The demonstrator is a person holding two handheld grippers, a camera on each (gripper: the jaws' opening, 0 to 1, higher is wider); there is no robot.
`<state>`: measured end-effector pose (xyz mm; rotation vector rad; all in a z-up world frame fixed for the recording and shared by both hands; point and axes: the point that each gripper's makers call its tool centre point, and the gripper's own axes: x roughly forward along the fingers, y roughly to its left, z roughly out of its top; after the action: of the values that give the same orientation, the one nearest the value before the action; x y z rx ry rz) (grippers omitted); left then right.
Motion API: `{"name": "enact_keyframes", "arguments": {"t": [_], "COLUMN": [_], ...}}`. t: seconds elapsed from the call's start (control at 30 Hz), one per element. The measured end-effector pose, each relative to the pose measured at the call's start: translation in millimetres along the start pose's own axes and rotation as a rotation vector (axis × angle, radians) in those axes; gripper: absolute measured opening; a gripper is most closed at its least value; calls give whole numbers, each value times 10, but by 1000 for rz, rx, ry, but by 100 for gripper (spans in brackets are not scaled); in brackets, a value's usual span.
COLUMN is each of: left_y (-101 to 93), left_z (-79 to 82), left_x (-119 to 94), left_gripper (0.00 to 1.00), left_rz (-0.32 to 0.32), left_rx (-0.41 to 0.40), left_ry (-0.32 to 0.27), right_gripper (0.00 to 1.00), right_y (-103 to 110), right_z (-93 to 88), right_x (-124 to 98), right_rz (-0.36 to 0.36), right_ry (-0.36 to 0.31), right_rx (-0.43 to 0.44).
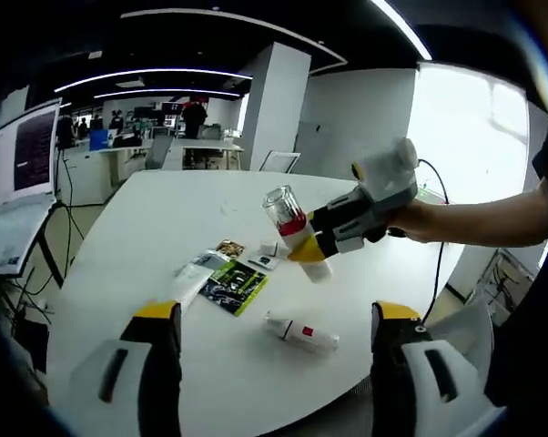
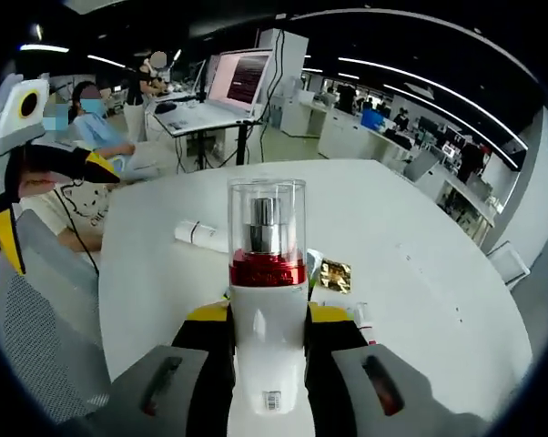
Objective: Arrange the skincare products in the storage area until every visible bottle or jar stands upright without overlapping.
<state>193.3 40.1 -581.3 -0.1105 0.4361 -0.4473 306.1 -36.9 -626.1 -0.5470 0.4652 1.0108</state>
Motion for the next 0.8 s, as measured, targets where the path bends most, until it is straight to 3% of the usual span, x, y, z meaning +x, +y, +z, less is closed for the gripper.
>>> {"name": "enact_keyframes", "arguments": {"t": [0.4,0.63,0.8], "left_y": [-208,-355,-431], "left_z": [246,443,541], "left_x": [133,213,282], "left_gripper": [78,76,71], "left_rz": [-88,-159,-220], "left_rx": [41,-16,-135], "left_ry": [-24,-75,-107], "right_gripper": [28,28,28], "right_y": [208,278,351], "right_z": [225,342,405], "right_x": [-284,-436,-526], "right_rz": [-33,-71,-99], "right_ry": [-90,-129,-149], "right_rx": [26,40,30]}}
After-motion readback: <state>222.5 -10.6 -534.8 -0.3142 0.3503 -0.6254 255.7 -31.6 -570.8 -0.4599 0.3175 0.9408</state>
